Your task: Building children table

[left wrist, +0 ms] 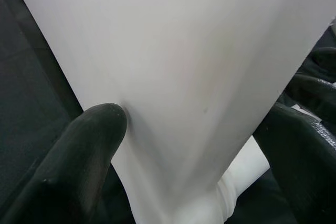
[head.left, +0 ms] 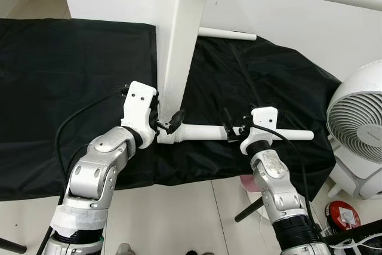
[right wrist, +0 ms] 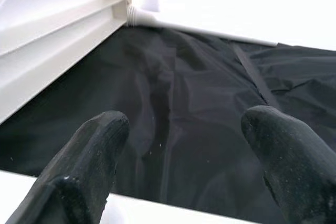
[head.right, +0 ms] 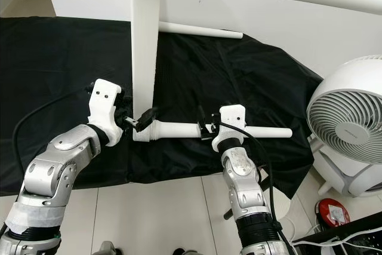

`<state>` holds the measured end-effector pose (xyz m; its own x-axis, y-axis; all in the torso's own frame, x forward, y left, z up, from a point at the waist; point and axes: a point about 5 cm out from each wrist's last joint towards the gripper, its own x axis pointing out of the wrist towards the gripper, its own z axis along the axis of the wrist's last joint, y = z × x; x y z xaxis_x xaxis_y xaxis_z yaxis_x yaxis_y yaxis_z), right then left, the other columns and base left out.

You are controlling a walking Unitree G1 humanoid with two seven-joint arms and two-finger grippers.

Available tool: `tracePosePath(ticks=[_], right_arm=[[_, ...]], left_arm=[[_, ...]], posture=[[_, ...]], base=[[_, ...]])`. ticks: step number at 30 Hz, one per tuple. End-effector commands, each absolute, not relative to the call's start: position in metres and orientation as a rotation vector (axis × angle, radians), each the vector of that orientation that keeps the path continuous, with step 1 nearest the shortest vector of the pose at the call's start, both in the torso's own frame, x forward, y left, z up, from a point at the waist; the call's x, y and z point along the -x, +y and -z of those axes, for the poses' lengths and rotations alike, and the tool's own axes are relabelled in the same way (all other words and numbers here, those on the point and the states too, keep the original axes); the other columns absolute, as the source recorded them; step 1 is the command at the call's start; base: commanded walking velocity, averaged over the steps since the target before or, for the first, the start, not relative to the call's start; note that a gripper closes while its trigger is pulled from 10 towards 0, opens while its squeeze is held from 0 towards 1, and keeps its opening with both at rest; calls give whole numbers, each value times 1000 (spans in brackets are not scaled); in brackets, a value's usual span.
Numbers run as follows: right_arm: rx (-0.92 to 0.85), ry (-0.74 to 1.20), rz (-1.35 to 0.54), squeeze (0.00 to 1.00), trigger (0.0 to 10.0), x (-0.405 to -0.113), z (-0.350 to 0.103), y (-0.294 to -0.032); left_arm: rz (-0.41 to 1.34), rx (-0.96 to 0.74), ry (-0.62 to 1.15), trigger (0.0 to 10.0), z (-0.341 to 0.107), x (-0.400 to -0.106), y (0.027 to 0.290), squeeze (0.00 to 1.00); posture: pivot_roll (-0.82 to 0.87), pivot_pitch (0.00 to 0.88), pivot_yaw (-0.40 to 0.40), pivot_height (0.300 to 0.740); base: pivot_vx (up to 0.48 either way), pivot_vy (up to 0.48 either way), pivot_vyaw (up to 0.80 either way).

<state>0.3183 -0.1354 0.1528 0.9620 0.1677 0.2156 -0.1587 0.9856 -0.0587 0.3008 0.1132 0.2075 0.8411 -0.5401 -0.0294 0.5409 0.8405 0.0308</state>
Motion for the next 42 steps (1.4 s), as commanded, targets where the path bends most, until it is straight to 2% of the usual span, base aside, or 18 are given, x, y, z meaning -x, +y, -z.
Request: tracePosePath(ticks=[1,12,17,25,27,29,42], right_arm=[[45,-206,-156,0,10000,-320,-151,-136],[56,-193,-157,0,10000,-320,-147,-136],[57,-189,-148,0,10000,-320,-145,-137],[57,-185,-148,0,10000,-322,-143,-135],[57,-185,-148,0,10000,-322,-143,-135],[56,-184,-148,0,10000,-322,-143,-135],[54,-167,-154,0,10000,-321,-137,-133]], left_arm=[[487,-36,20,10000,-209,-302,114,0],[427,-44,-3,10000,-215,-305,114,0],[348,-142,-12,10000,-216,-305,122,0],[222,-259,12,10000,-217,-304,150,0],[222,-259,12,10000,-217,-304,150,0],[159,-296,30,10000,-217,-303,166,0],[63,-402,66,10000,-218,-295,204,0]], posture=[[111,74,-102,740],[110,63,-98,740],[114,60,-96,740],[121,59,-94,740],[121,59,-94,740],[135,67,-94,740],[155,88,-102,740]], base=[[0,0,0],[0,0,0],[0,0,0],[0,0,0],[0,0,0],[0,0,0],[0,0,0]])
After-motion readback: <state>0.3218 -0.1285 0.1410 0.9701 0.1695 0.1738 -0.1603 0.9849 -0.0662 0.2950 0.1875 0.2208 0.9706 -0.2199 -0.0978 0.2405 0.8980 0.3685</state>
